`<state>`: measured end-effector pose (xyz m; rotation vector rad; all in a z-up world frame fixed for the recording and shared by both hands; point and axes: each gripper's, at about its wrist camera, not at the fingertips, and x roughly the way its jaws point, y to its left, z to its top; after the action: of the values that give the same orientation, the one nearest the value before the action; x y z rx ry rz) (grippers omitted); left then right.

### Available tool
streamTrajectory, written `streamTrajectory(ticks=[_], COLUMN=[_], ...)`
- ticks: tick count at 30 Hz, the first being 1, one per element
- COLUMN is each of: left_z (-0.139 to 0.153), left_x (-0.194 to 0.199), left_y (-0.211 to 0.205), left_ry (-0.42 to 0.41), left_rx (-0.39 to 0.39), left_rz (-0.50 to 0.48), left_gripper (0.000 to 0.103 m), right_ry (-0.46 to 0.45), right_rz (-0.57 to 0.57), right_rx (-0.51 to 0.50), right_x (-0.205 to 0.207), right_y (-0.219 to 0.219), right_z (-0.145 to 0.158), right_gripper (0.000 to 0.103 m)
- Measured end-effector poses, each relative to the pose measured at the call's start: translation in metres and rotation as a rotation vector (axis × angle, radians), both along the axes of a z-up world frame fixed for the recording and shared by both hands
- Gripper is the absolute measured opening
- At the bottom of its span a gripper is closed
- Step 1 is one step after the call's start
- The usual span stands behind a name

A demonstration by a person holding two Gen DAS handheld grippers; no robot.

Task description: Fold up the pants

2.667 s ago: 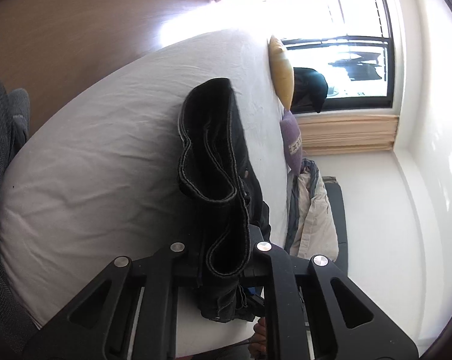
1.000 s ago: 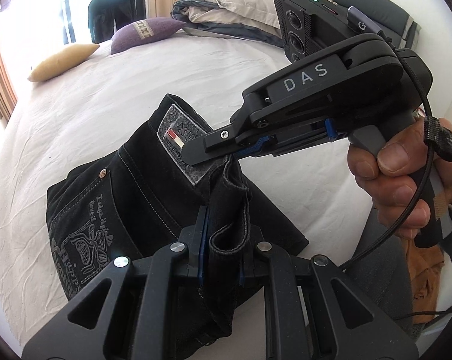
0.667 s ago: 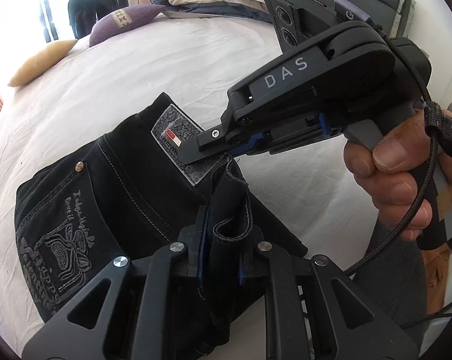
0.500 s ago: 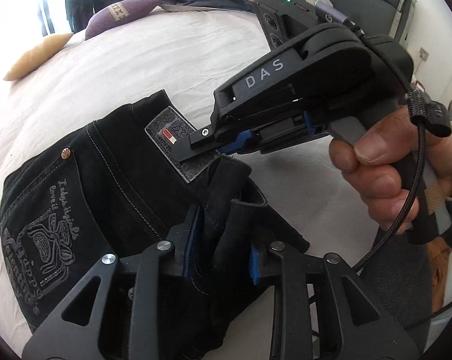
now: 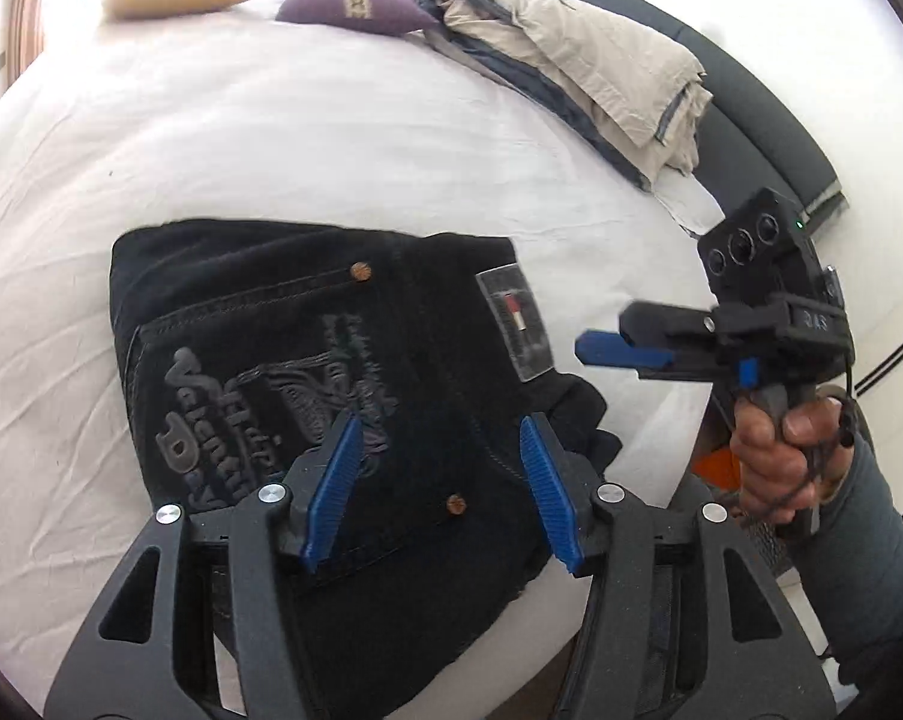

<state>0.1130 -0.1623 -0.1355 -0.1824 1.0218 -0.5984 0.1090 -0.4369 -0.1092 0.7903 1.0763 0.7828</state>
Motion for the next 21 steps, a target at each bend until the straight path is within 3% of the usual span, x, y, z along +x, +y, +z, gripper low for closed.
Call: streamTrajectory(ticks=[3,5,6,9,13,15,17,19,21], left_z=[-0.028,-0.027,-0.023,-0.003,0.014,0.004,-0.019,-0.039,-0.044], left_x=[0.006,0.01,0.012,0.025,0.079,0.105,0.122,0.12,0.102], left_y=[0.017,0.024,0.025,0.04,0.067,0.077,0.089,0.099,0.104], left_ry=[0.071,0.089,0.083,0.001,-0.07,-0.037,0.046,0.105,0.082], left_rx=[-0.031,-0.068,-0.085,-0.142,-0.242,-0.274,-0.325,-0.357,-0.398], left_rz=[0.034,0.044,0.038,0.032,0.071,0.059,0.047,0.032,0.015], left_gripper=[0.053,0.053,0.053,0.053,0.053,0.053,0.053,0.053,0.053], right_ry=[0.126,0.189,0.206,0.21,0.214,0.216,0.22,0.225,0.226], right_rz=[0.068,0.034,-0.005,-0.04,-0.024,-0.022,-0.023,-0.029,-0.035], right_rx=[-0.074,-0.092,-0.068,-0.045,-0.061,-0.067,-0.067,-0.064,-0.055], right_x=[-0.006,-0.014,-0.017,-0.023,-0.02,-0.015,-0.012,-0.013,-0.015], right_y=[0.02,0.013,0.004,-0.007,-0.004,0.0,0.001,0.0,-0.003], right_z=[-0.041,-0.07,-0.075,-0.072,-0.069,-0.068,-0.068,-0.07,-0.07], right_gripper=[0.046,0.007,0.005,0.006,0.011,0.011,0.012,0.012,0.012])
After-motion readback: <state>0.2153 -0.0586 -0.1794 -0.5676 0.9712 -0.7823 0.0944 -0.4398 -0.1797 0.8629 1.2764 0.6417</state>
